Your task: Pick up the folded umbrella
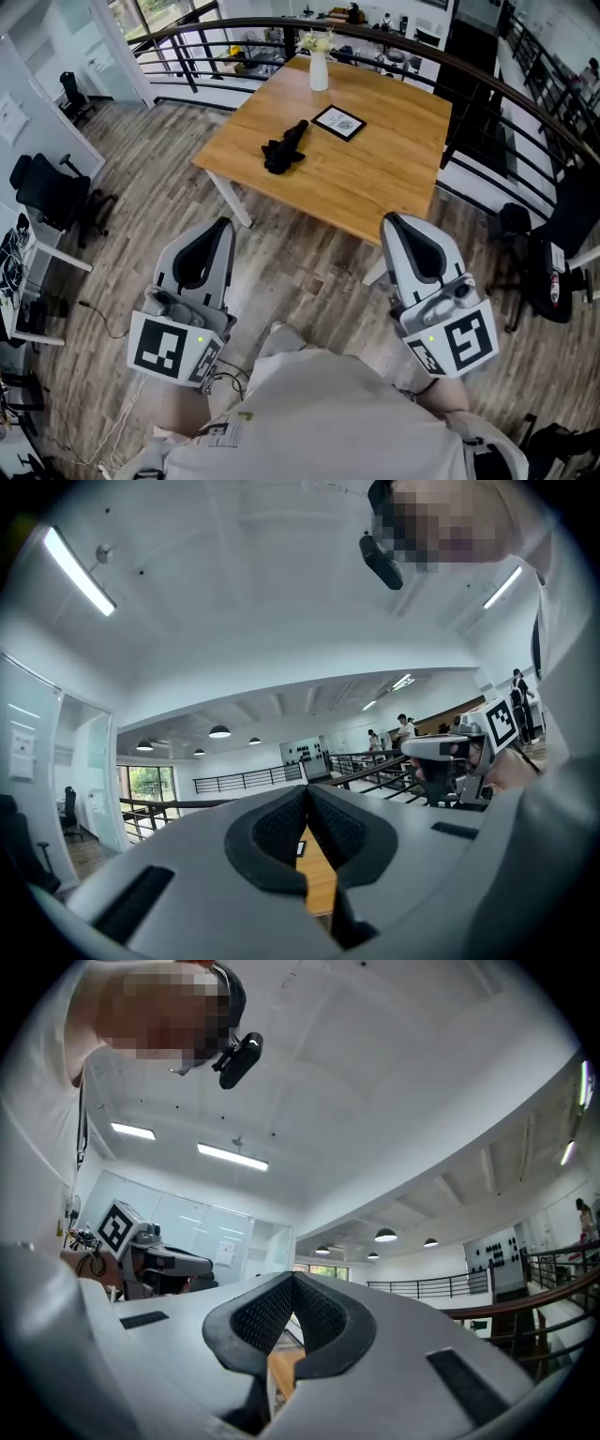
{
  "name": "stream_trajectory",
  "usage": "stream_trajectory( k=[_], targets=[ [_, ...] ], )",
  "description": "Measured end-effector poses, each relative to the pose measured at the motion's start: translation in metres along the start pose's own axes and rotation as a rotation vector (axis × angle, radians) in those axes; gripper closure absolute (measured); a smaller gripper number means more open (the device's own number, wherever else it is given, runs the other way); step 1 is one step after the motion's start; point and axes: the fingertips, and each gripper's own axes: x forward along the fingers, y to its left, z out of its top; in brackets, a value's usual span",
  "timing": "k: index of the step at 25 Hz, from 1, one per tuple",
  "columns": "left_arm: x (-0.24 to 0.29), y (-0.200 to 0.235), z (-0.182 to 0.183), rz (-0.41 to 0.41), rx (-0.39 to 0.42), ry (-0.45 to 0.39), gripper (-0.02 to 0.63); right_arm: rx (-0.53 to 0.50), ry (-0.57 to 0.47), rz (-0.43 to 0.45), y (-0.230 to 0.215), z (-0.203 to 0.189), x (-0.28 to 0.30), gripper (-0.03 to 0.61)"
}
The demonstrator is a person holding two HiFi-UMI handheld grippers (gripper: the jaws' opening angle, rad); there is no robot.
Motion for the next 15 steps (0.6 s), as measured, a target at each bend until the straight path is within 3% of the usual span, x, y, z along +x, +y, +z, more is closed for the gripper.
stream_trajectory(
  k=[4, 9, 13, 15],
  targets=[
    [0.011, 0.006, -0.011, -0.005, -0.016, 0.012, 0.597, 0.018, -0.021, 0.051, 0.005, -0.003, 0.010, 0.550],
    [0.039, 0.018, -0.021, -0.048, -0.041, -0.005, 0.597, -0.010, 0.055, 0.019, -0.008, -0.030, 0.028, 0.549],
    [0.066, 0.049, -0.032, -0.007, -0.077, -0.019, 0.595, -0.006, 0.086, 0.009, -0.021, -0.050, 0.059, 0.549],
    [0.086, 0.066, -0.033, -0.004, -0.114, -0.053, 0.560, -0.009, 0.097, -0.004, -0.032, -0.057, 0.076, 0.549]
  ],
)
